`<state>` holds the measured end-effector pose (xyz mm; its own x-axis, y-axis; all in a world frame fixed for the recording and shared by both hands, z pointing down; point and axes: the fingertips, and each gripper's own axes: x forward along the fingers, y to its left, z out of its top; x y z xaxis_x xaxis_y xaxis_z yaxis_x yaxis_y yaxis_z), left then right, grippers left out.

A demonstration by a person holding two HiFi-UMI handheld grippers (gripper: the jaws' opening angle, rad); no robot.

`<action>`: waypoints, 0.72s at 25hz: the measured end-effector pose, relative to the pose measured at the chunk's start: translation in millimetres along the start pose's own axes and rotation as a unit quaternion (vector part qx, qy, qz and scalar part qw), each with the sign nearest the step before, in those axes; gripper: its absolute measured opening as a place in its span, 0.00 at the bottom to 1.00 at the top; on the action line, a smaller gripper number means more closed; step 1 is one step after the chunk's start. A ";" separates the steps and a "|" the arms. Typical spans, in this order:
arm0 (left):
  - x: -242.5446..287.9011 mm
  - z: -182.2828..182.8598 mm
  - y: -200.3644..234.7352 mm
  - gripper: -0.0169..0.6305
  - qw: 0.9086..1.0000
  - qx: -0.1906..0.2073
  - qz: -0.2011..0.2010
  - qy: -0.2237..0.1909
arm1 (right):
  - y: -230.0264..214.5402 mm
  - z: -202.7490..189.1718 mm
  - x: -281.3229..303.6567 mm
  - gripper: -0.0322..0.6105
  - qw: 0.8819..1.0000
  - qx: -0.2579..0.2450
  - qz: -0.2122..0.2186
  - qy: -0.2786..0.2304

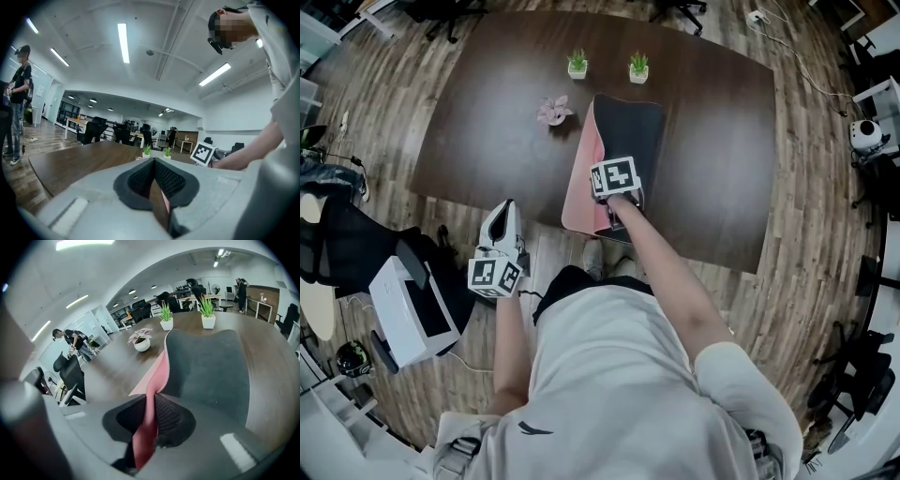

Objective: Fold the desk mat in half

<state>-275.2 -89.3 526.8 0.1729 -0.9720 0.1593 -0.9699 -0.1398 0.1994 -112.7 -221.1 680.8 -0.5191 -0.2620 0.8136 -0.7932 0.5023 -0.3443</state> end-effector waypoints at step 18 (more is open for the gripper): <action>-0.3 1.7 1.4 0.03 1.000 -0.007 0.001 -0.010 | 9.7 14.4 -4.9 0.25 0.997 -0.054 0.013 -0.049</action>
<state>-276.9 -89.5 525.4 0.1665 -0.9759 0.1410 -0.9680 -0.1346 0.2117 -122.4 -226.8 666.7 -0.5728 -0.3247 0.7526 -0.7427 0.5941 -0.3090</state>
